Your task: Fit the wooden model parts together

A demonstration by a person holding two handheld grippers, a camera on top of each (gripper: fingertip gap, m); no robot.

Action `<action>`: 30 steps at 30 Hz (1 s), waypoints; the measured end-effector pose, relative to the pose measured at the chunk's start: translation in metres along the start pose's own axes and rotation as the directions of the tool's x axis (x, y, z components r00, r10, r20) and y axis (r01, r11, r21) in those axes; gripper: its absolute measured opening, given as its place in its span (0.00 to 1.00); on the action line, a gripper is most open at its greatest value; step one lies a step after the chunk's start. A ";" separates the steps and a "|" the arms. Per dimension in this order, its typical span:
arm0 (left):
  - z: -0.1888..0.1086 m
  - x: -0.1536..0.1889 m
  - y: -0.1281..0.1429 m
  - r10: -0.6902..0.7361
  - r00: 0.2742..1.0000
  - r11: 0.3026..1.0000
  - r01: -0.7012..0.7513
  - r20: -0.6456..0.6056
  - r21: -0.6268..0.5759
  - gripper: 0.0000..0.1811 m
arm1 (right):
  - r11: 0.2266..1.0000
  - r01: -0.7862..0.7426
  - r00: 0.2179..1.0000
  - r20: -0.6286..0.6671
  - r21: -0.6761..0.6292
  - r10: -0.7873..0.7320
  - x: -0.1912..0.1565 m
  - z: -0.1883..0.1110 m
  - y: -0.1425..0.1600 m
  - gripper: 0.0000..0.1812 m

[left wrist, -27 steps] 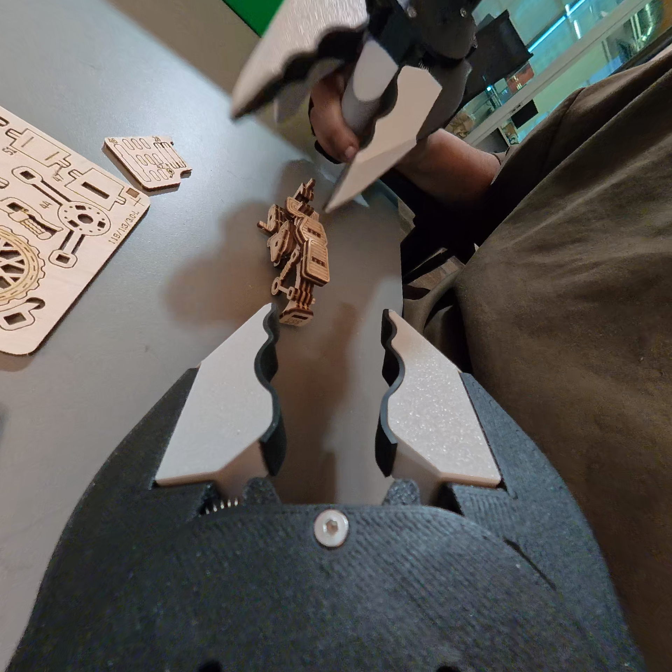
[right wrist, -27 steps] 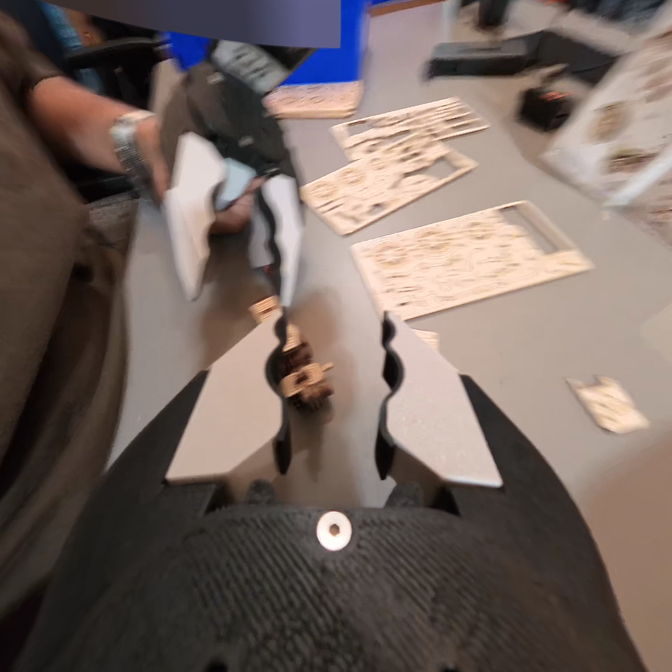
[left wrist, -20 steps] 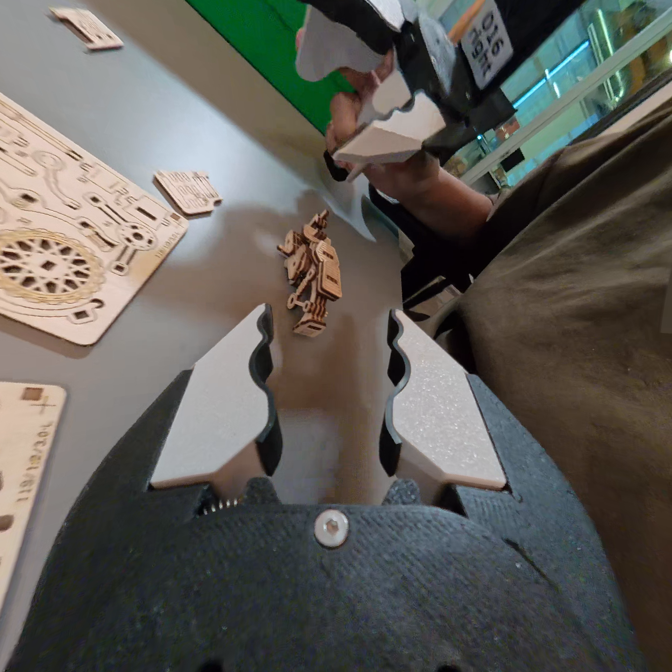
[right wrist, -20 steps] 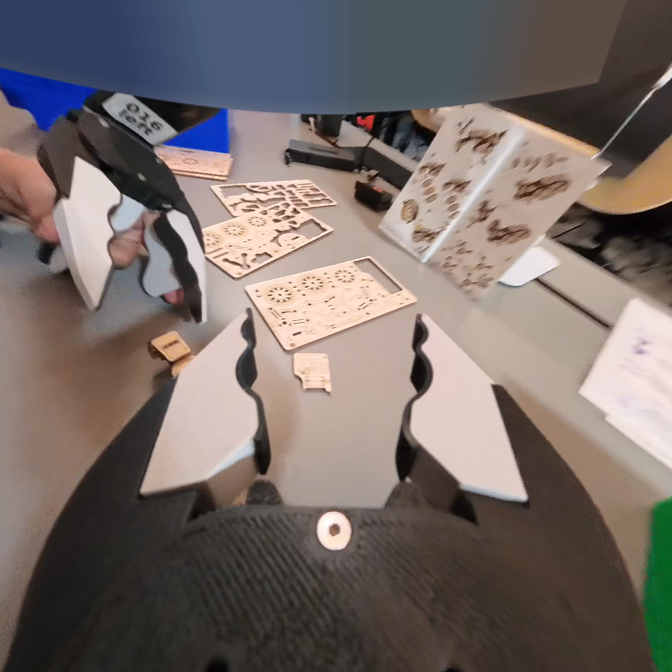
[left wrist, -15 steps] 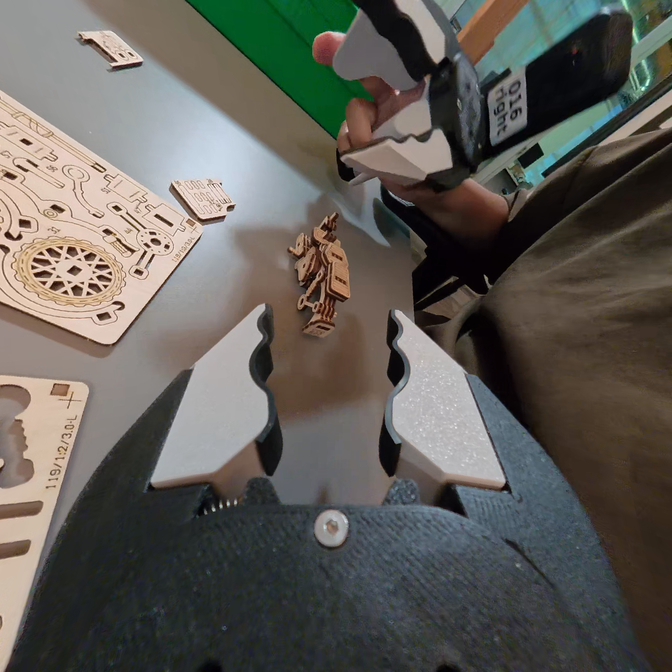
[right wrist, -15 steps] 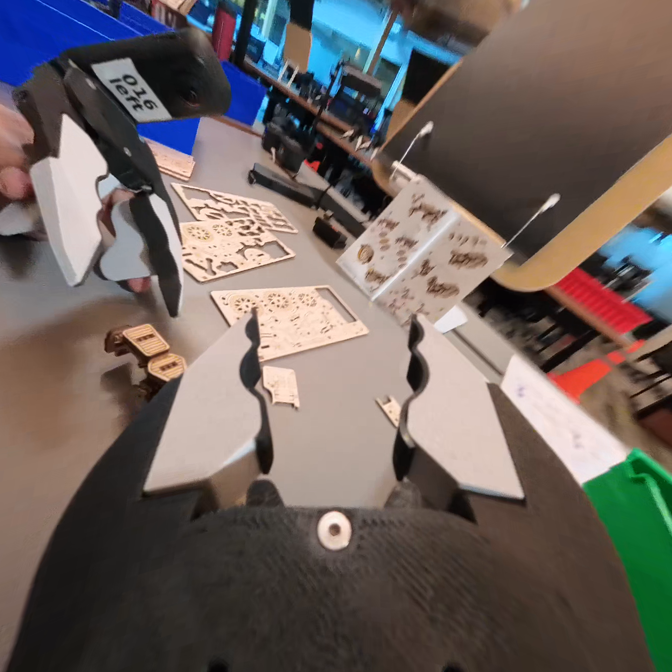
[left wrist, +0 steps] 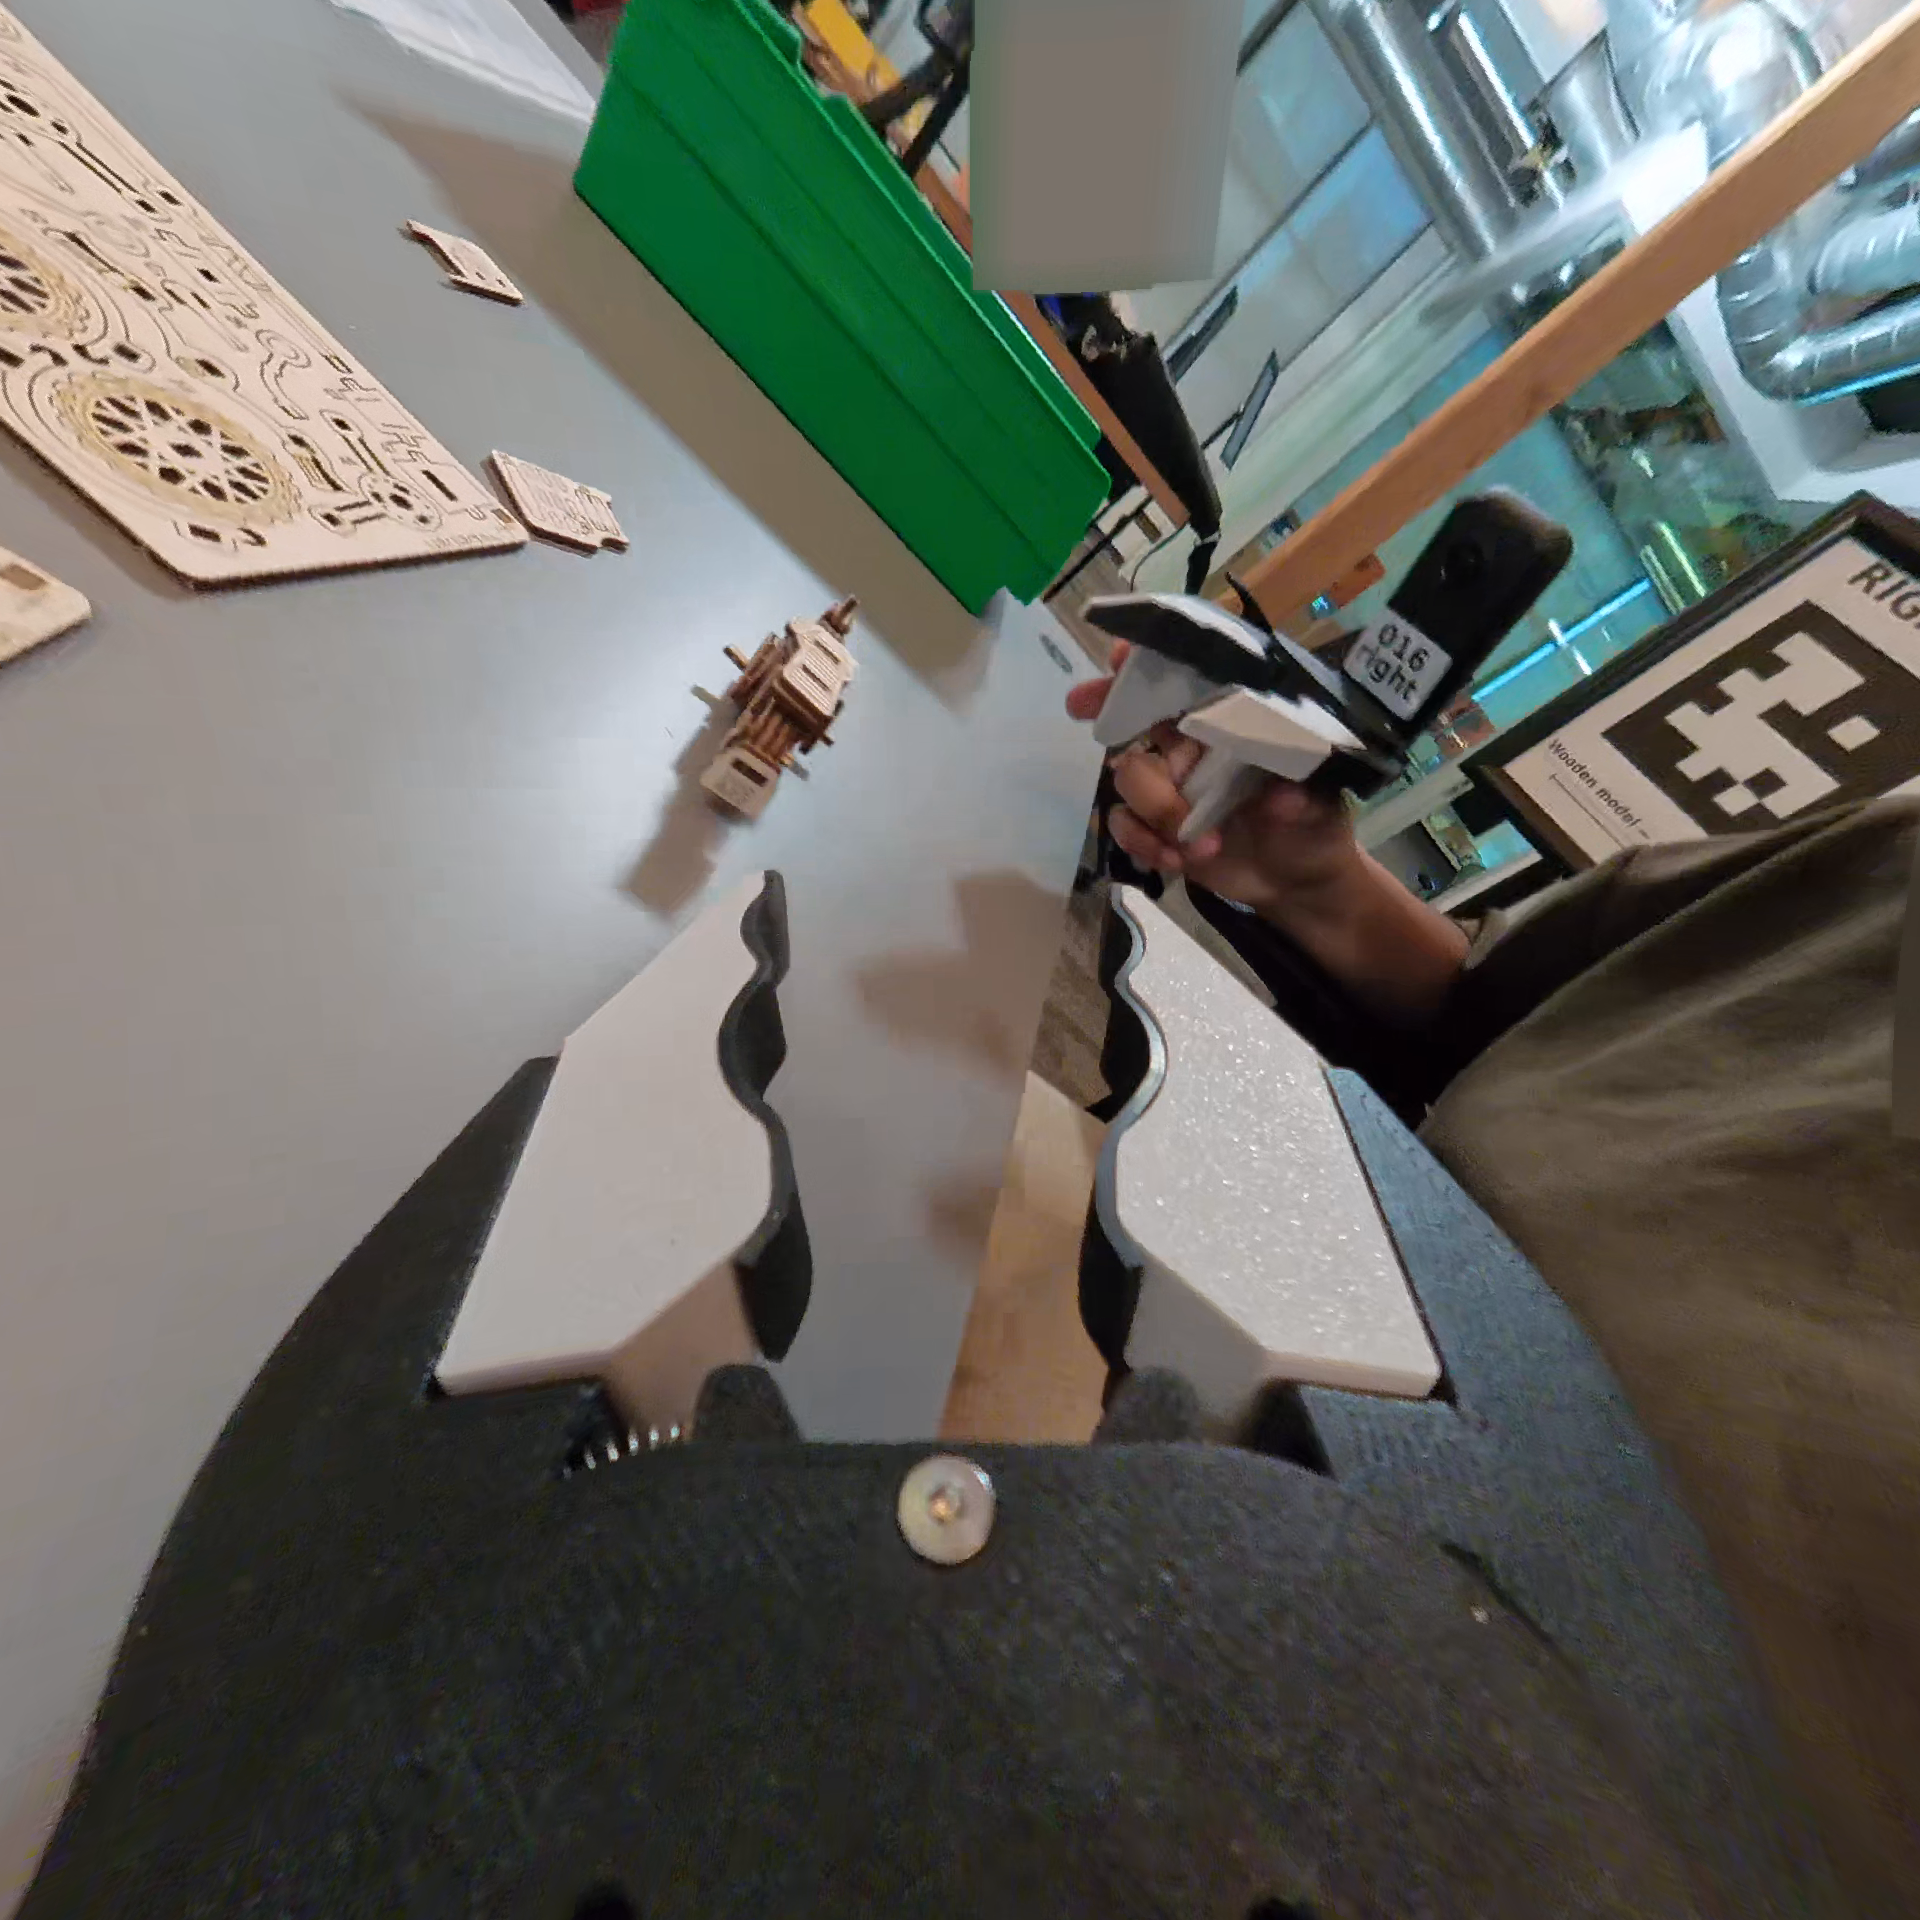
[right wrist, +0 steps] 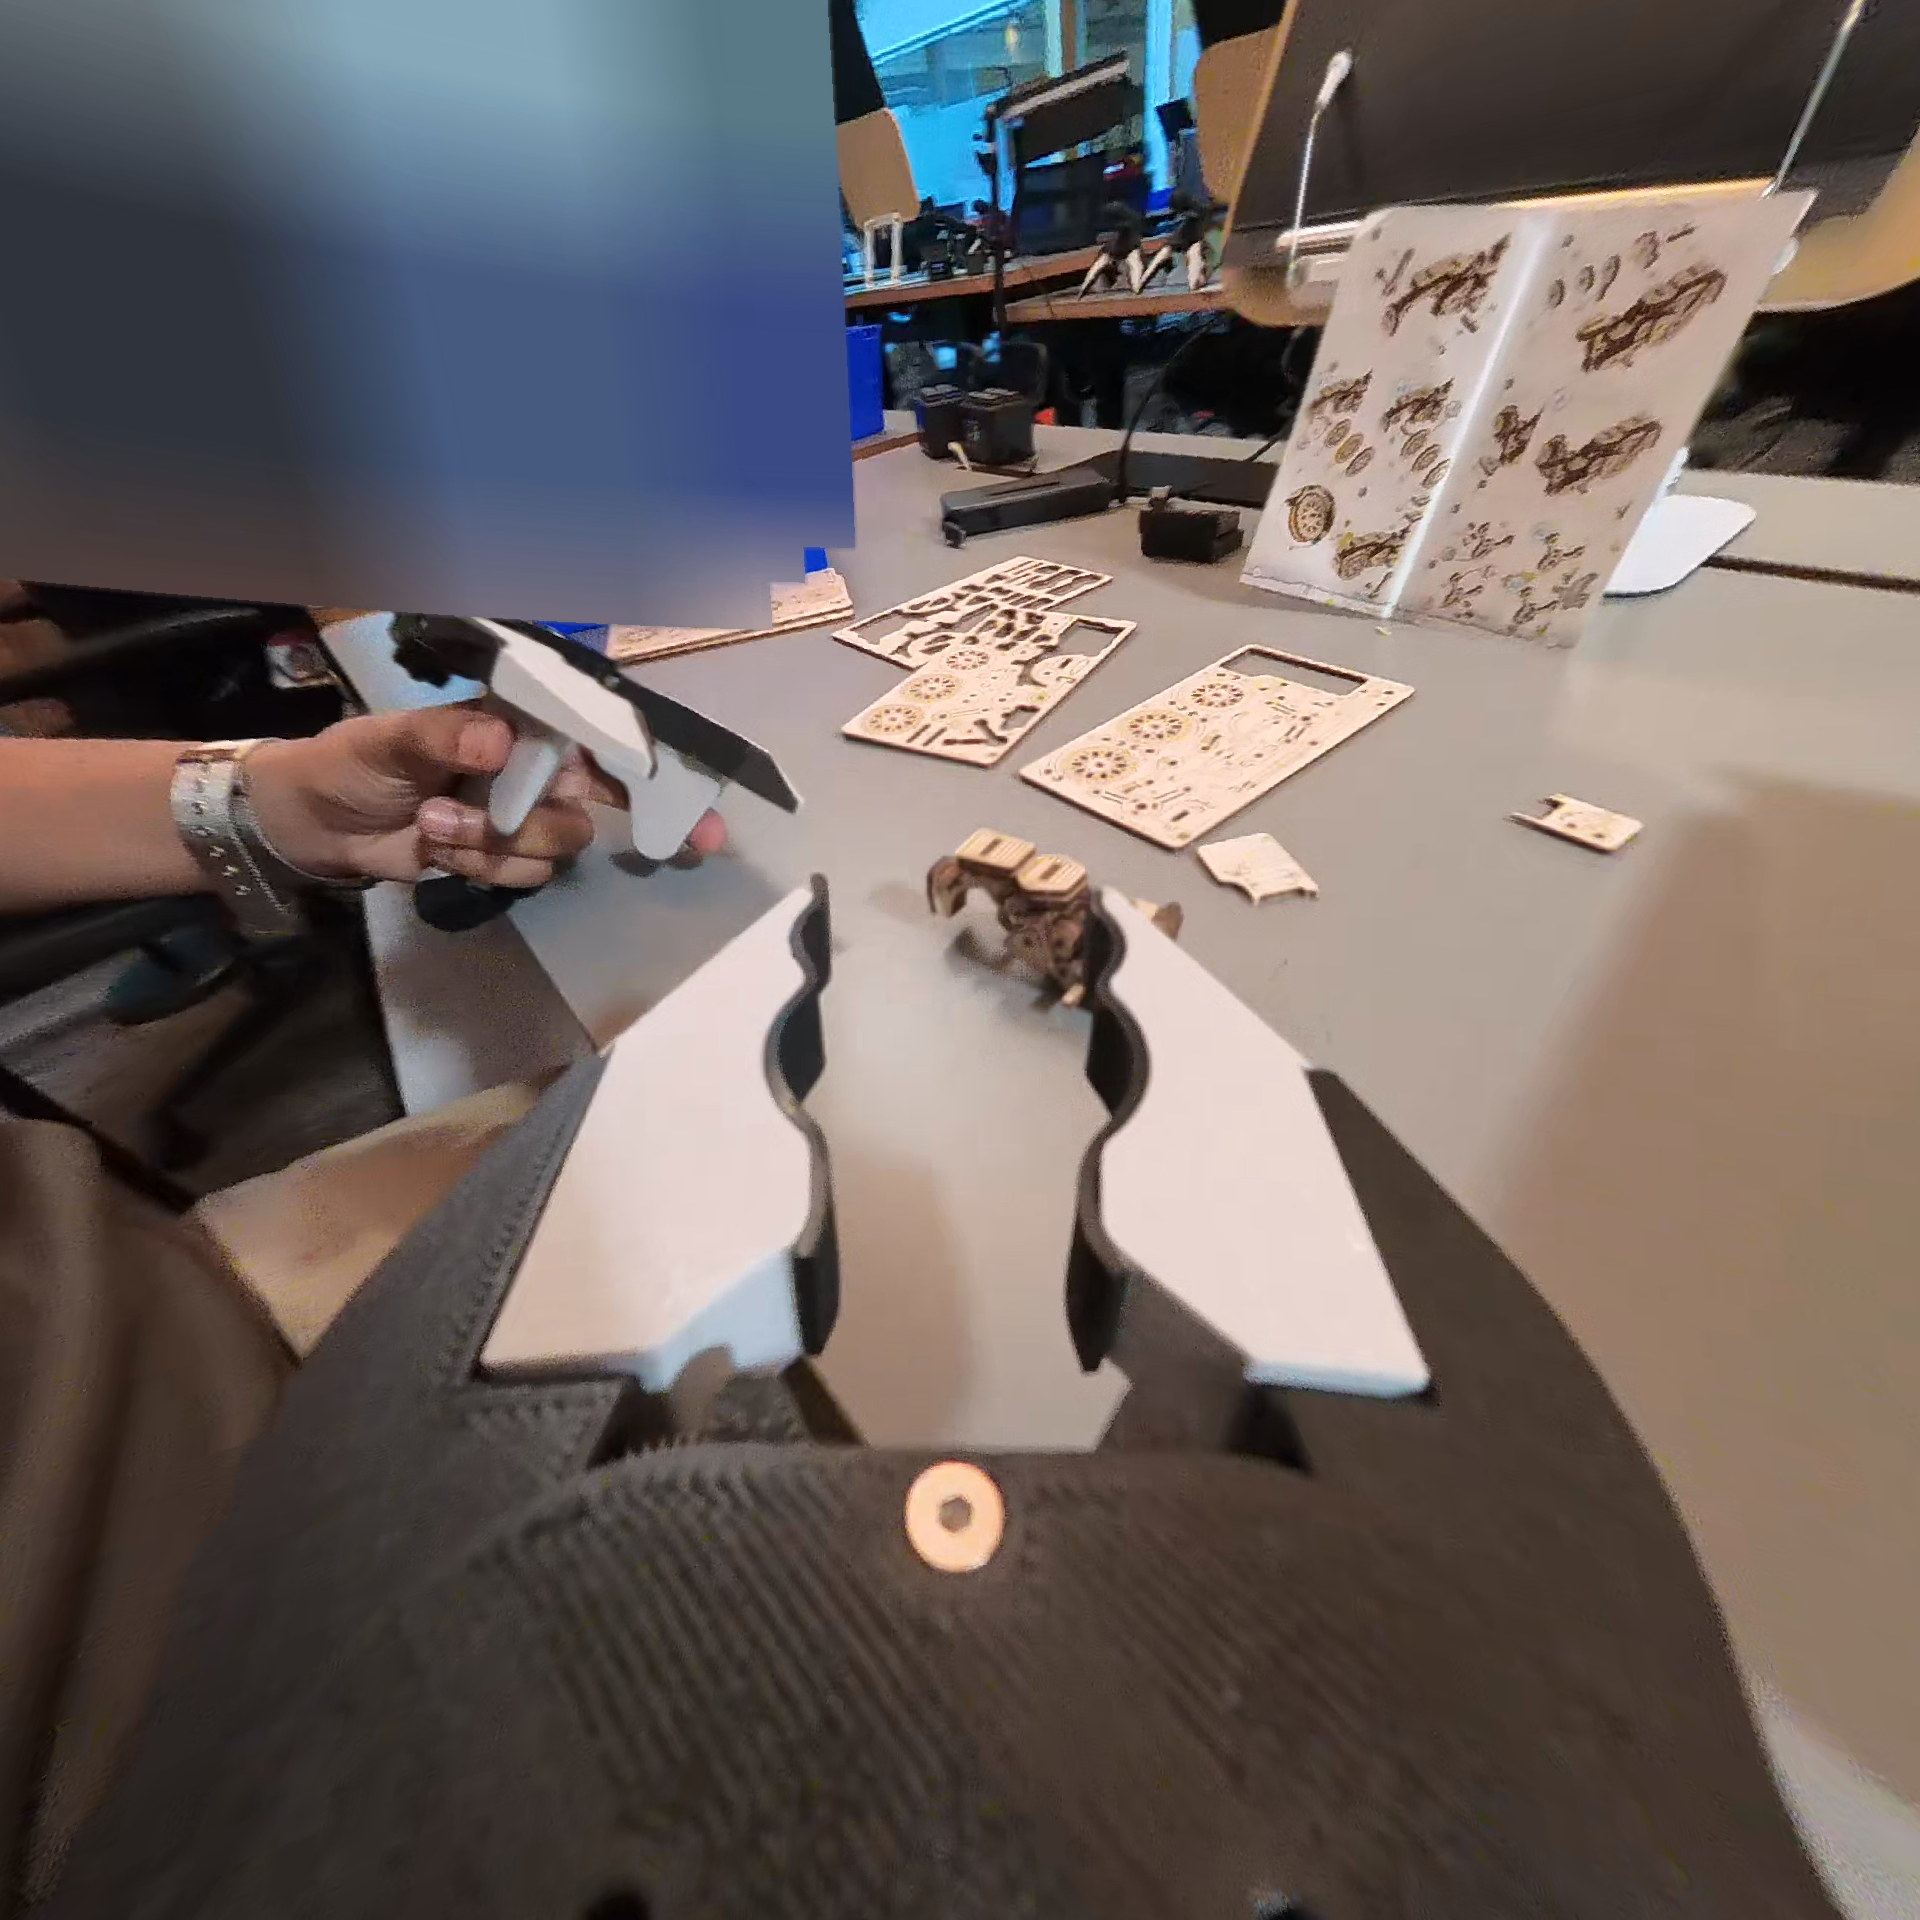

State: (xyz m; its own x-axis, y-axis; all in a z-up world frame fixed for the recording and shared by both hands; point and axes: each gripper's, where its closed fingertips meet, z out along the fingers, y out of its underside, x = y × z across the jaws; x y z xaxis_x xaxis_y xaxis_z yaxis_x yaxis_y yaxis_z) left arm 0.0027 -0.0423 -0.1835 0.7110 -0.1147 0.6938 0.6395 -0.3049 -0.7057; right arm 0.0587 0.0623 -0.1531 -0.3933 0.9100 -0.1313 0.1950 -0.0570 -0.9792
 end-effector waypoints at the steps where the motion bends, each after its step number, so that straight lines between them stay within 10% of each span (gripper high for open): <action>1: -0.003 0.004 0.004 0.010 1.000 1.000 -0.010 0.010 0.010 0.32 | 1.000 0.027 0.999 -0.026 0.001 -0.027 -0.007 -0.006 0.002 0.27; 7: -0.008 0.014 0.028 0.125 0.987 0.992 -0.126 0.096 0.002 0.31 | 0.990 0.139 0.980 -0.138 -0.032 -0.142 -0.031 -0.027 0.015 0.28; 19: -0.018 0.027 0.027 0.321 0.930 0.945 -0.328 0.178 0.010 0.22 | 0.990 -0.136 0.985 -0.110 -0.031 0.132 -0.011 -0.009 0.025 0.24; 21: -0.026 0.026 0.011 0.327 0.913 0.930 -0.356 0.244 0.088 0.00 | 0.993 -0.116 0.986 -0.126 -0.020 0.112 -0.005 -0.009 0.022 0.24; 30: -0.060 -0.019 -0.080 0.300 0.737 0.802 -0.538 0.606 0.258 0.00 | 0.990 -0.051 0.997 -0.046 0.131 0.058 0.019 -0.020 -0.006 0.29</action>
State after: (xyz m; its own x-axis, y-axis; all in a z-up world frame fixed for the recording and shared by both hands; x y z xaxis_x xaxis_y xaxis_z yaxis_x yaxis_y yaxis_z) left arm -0.0792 -0.0730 -0.1314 0.8927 0.3972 0.2129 0.2057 0.0612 -0.9767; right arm 0.0678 0.0885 -0.1470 -0.3399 0.9230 -0.1803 0.0950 -0.1570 -0.9830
